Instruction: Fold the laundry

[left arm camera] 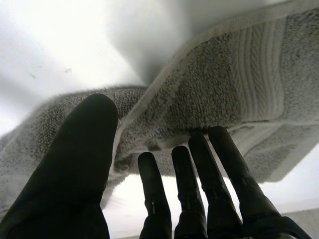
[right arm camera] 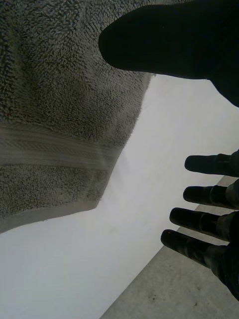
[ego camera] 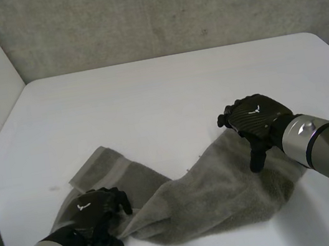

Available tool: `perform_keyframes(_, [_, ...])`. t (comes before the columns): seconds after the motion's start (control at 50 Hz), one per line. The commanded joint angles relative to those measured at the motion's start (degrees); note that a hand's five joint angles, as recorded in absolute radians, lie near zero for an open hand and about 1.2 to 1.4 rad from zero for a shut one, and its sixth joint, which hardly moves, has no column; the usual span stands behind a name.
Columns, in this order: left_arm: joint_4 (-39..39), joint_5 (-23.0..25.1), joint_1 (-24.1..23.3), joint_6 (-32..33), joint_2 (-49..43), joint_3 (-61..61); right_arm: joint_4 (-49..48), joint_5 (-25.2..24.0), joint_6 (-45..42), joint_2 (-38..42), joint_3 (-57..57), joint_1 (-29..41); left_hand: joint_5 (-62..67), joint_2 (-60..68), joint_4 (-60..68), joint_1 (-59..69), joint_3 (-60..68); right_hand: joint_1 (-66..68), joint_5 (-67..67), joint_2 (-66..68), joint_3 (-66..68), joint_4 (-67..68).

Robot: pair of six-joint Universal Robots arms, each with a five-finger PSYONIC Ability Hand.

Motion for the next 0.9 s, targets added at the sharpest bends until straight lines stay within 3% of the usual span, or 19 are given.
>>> perform_keyframes(0.02, [0.3,-0.2,-0.8,0.0,-5.7,2.4,-0.1,0.0,0.0,0.1,0.6,0.1,6.1,6.0,6.0,6.0,6.0,-0.4,-0.6,-2.1,-0.3,-1.4])
perform_keyframes(0.12, [0.6,-0.2,-1.9,-0.3,-9.2,4.0,-0.2,0.0,0.0,0.2,0.6,0.1,16.2,16.1,16.1,16.1,16.1,-0.5,-0.8,-2.3,-0.5,-1.6])
perform_keyframes(0.16, [2.3,-0.5,-2.3,-0.3,-9.6,4.7,-0.3,0.0,0.0,0.2,0.7,0.1,39.4,39.3,39.4,39.3,39.3,-0.5,-0.8,-2.3,-0.5,-1.6])
perform_keyframes(0.2, [3.8,-0.6,-2.4,-0.3,-9.3,4.7,-0.7,0.0,-0.1,0.3,0.7,0.1,43.0,43.0,43.0,42.9,43.0,-0.5,-0.8,-2.3,-0.5,-1.6])
perform_keyframes(0.28, [5.8,-0.8,-2.6,-0.2,-7.5,5.3,-2.1,0.1,-0.4,0.8,0.4,0.1,43.1,43.0,43.0,43.0,43.0,-0.4,-0.6,-2.1,-0.3,-1.4])
perform_keyframes(0.38, [5.1,-0.3,-2.6,0.7,5.0,8.2,-2.3,-0.1,-0.3,2.0,-2.4,0.2,43.1,43.0,43.0,43.0,43.0,-0.4,-0.6,-2.1,-0.3,-1.4])
perform_keyframes(0.46, [3.2,-0.2,-2.6,0.9,9.8,9.6,-1.8,-2.0,0.4,3.9,-6.9,0.6,43.1,43.0,43.0,43.0,43.0,-1.0,-1.3,-2.8,-1.0,-2.1])
perform_keyframes(0.5, [1.5,-0.1,-2.7,1.3,12.0,10.1,-1.6,-3.8,1.0,5.5,-9.8,0.9,43.1,43.0,43.0,43.0,43.0,-1.0,-1.3,-2.8,-1.0,-2.1])
perform_keyframes(0.6, [-5.5,0.0,-2.8,5.8,17.2,10.6,2.4,-16.5,7.7,14.0,-23.3,0.7,43.1,43.0,43.0,43.0,43.0,-0.9,-1.1,-2.6,-0.8,-1.9])
perform_keyframes(0.7, [-8.3,0.1,-3.5,11.4,20.9,10.4,4.0,-23.1,14.6,20.4,-31.0,1.3,43.1,43.0,43.0,43.0,43.0,0.0,-0.3,-1.8,0.0,-1.1])
perform_keyframes(0.82, [-8.8,-0.3,-4.5,14.5,23.5,10.8,4.5,-28.4,19.2,26.3,-33.4,5.9,43.1,43.0,43.0,43.0,43.0,1.0,0.8,-0.8,1.0,-0.1])
perform_keyframes(0.9, [-8.7,-0.4,-4.4,15.0,23.5,11.7,6.0,-29.4,18.7,28.0,-32.4,8.1,43.1,43.0,43.0,43.0,43.0,2.7,2.4,0.9,2.7,1.6])
